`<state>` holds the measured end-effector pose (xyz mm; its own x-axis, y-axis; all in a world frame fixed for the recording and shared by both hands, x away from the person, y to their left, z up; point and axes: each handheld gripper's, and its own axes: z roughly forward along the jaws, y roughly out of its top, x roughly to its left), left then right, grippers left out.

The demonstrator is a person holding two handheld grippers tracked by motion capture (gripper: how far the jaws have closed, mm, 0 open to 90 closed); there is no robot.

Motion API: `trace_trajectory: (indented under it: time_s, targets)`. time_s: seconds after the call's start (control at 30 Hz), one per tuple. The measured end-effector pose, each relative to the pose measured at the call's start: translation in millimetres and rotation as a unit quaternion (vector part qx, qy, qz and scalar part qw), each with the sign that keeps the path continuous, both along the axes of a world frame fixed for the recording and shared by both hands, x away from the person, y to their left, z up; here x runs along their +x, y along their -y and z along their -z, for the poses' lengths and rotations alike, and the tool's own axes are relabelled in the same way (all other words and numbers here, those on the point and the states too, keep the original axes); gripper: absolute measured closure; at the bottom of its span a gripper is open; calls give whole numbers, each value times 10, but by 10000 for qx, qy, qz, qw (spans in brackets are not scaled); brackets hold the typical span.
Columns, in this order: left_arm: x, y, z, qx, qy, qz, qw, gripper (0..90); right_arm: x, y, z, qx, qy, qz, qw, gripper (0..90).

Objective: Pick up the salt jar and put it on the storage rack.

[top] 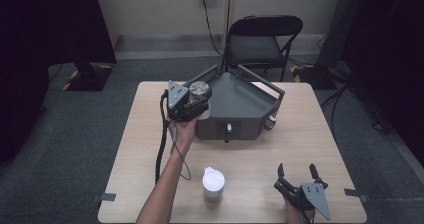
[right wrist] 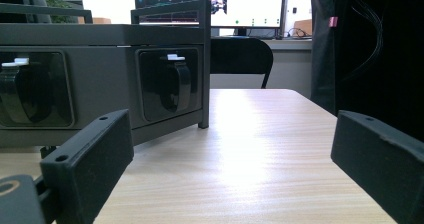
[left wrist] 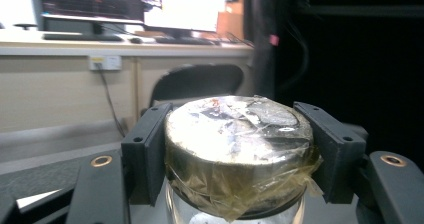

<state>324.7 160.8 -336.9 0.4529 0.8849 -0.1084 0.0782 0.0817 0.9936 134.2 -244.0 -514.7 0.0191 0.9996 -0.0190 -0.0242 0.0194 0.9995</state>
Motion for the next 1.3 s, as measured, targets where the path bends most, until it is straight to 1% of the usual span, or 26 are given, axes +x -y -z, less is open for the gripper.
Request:
trace_trajectory:
  time_s: [0.03, 0.07, 0.2, 0.27, 0.37, 0.43, 0.5, 0.57, 0.63, 0.7, 0.73, 0.8, 0.87, 0.9, 1.0, 1.07, 1.13, 1.27, 1.3]
  targets:
    - [24, 37, 8, -7, 2, -48, 10000, 349, 0, 2, -1, 2, -2, -6, 10000, 19]
    - [46, 76, 11, 33, -13, -101, 9999, 349, 1, 4, -3, 0, -7, -15, 10000, 19]
    - [132, 246, 41, 325, -65, -371, 9988, 350, -2, 10, 5, 14, 13, -22, 10000, 19]
    - [175, 300, 81, 361, -39, -493, 9981, 350, -3, 9, 7, 19, 17, -19, 10000, 19]
    - [199, 321, 112, 378, -27, -502, 9980, 349, -4, 10, 9, 21, 24, -20, 10000, 19]
    - [224, 333, 126, 375, -79, -491, 9981, 349, -4, 10, 9, 22, 24, -21, 10000, 18]
    - [237, 363, 153, 458, -96, -518, 9976, 349, -4, 11, 9, 20, 24, -22, 10000, 19]
    - [252, 378, 161, 592, -114, -481, 9970, 350, -3, 12, 10, 15, 27, -22, 10000, 19]
    - [259, 386, 170, 591, -129, -478, 9970, 349, -4, 11, 8, 26, 22, -23, 10000, 19]
    - [271, 369, 188, 466, -158, -450, 9978, 349, -5, 11, 9, 25, 23, -23, 10000, 19]
    - [275, 370, 197, 445, -156, -444, 9979, 349, -5, 11, 9, 25, 23, -24, 10000, 19]
    - [279, 371, 197, 481, -157, -428, 9978, 349, -5, 11, 9, 25, 24, -24, 10000, 19]
    - [285, 378, 195, 527, -201, -406, 9976, 349, -5, 12, 10, 21, 27, -24, 10000, 19]
    - [276, 385, 205, 549, -168, -418, 9975, 349, -5, 12, 10, 22, 26, -24, 10000, 19]
    - [270, 385, 204, 569, -171, -425, 9973, 349, -5, 12, 10, 19, 26, -23, 10000, 19]
    - [253, 395, 224, 625, -111, -432, 9971, 349, -5, 11, 10, 21, 26, -22, 10000, 18]
    - [249, 389, 229, 591, -117, -438, 9972, 348, -8, 9, 10, 21, 25, -15, 10000, 19]
    - [242, 380, 221, 592, -134, -419, 9973, 348, -9, 9, 9, 18, 23, -15, 10000, 19]
    - [238, 369, 228, 610, -112, -397, 9973, 348, -9, 9, 9, 20, 25, -16, 10000, 19]
